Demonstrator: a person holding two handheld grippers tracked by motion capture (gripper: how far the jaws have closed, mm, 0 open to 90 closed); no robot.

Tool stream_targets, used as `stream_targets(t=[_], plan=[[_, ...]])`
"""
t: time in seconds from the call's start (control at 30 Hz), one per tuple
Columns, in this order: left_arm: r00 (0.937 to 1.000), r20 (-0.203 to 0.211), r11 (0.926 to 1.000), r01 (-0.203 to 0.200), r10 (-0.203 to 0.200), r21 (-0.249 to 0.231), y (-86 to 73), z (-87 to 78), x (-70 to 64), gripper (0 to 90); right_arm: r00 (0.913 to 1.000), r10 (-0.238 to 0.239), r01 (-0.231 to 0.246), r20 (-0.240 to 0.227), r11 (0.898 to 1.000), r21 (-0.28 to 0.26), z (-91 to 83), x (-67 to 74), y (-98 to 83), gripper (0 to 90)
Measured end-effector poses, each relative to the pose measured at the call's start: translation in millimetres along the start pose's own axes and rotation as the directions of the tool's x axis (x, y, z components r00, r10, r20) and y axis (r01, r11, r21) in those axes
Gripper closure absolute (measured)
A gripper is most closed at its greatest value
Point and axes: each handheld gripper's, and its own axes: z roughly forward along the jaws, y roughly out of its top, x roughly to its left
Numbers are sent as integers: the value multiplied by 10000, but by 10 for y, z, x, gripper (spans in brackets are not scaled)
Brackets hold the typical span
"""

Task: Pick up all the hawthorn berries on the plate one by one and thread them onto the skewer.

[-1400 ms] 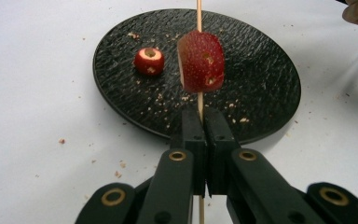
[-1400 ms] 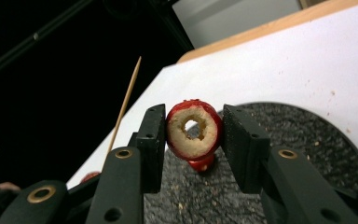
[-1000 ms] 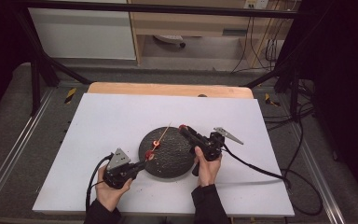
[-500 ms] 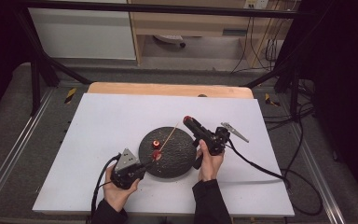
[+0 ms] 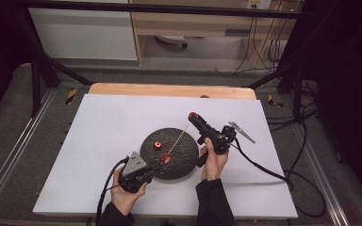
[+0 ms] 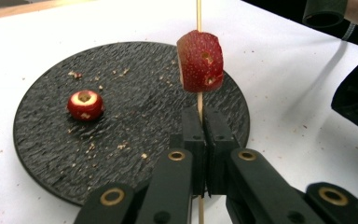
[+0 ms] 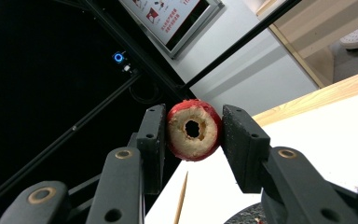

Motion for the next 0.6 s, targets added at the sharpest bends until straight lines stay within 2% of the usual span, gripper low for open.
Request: stream_targets(t=[0.3,0.6], plan=[[10000,-4,9999,-20,20,-151,31,26,-35,884,9998,152,-153,-151,9998,-94,-16,18,-12,619],[9997,-121,9991,219,-224,-354,73,74,-96,884,9995,209,-212,-241,9997,-137,-17,19,-37,619]])
